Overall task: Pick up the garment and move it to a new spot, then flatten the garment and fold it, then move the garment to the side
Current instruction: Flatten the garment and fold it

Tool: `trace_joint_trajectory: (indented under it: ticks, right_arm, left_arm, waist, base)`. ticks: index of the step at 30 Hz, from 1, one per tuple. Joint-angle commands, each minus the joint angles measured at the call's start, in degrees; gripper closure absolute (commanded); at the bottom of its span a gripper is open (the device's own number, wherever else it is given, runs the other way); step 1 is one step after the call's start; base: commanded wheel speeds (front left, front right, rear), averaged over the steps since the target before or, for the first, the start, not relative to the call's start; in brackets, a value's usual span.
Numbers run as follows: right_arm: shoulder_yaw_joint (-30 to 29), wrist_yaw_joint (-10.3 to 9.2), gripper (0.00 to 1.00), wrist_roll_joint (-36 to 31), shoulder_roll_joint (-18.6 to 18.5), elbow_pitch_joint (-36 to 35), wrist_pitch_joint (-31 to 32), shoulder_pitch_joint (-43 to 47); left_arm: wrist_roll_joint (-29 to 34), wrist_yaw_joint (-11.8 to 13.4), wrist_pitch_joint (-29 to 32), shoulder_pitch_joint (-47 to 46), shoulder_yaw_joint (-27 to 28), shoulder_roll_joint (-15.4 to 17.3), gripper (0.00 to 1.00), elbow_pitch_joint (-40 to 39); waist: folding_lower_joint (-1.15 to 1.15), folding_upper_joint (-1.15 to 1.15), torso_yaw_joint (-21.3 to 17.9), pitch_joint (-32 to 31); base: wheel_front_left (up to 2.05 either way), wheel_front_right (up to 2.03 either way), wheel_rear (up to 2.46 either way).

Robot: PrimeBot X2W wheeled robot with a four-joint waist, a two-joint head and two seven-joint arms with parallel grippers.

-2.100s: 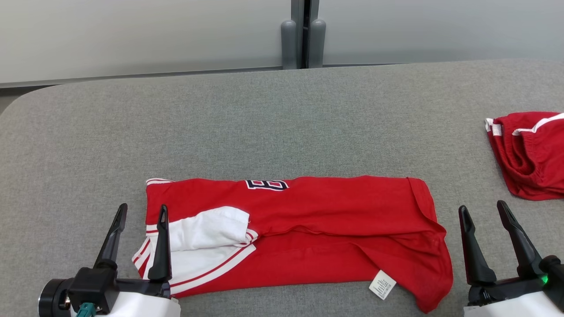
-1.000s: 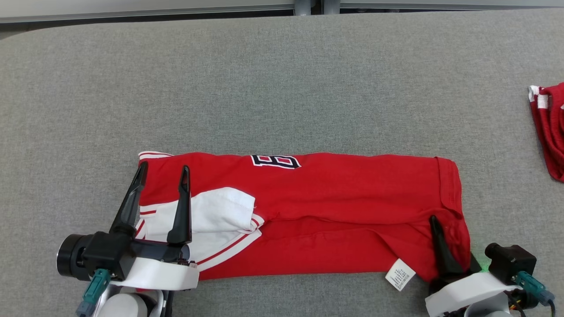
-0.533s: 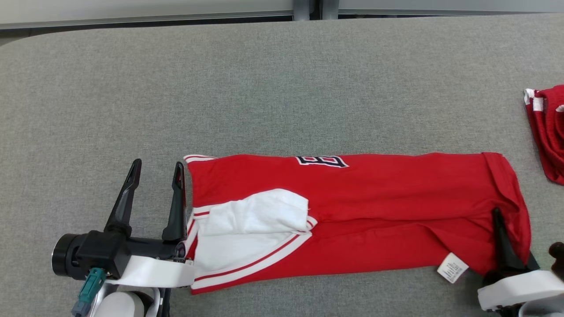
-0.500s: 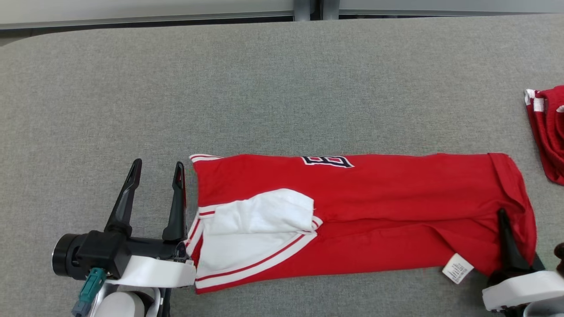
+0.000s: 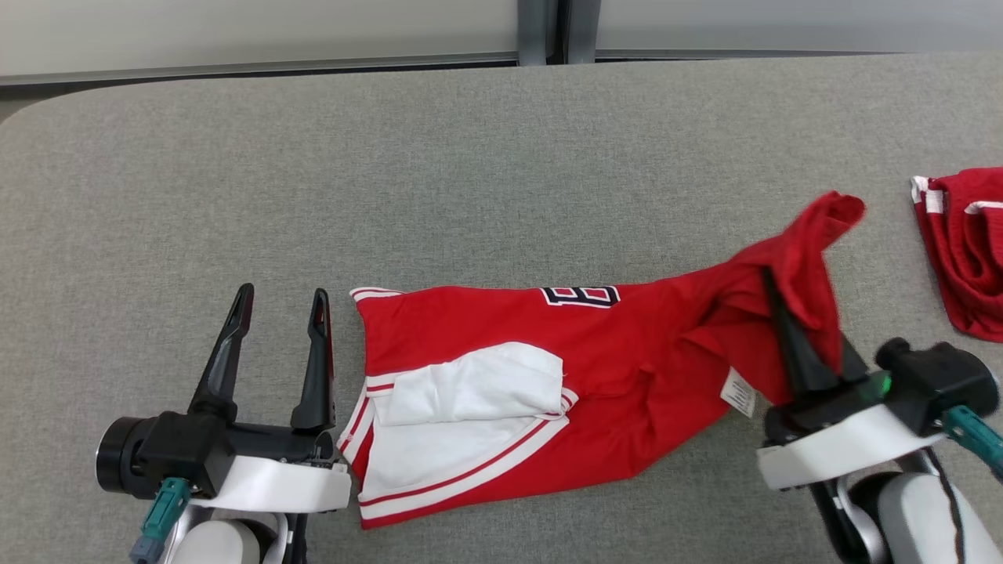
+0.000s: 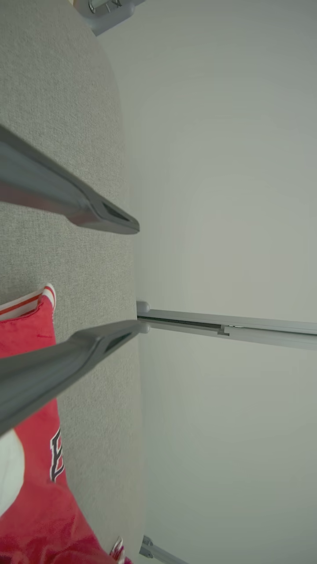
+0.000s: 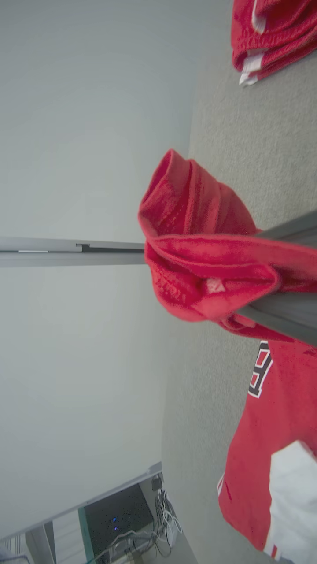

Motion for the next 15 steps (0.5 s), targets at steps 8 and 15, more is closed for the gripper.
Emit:
trace_joint_trajectory:
  ticks: [8, 15]
  right_arm:
    - [16.96, -0.06, 1.00, 2.23, 3.39, 1.63, 2.48, -5.84]
    - [28.16, -0.05, 1.00, 7.79, 6.72, 11.17, 1.03, -9.41]
  left_arm:
    - [0.32, -0.78, -0.24, -1.11, -0.51, -0.67, 0.00, 0.46]
    - [0.08, -1.00, -0.24, -1.61, -0.54, -1.40, 0.00, 0.84]
  waist:
    - [0.00, 0.00, 2.91, -0.76]
    - [0.00, 0.00, 4.66, 0.30]
  base:
    - [0.00, 0.00, 0.00]
    - [0.00, 0.00, 0.00]
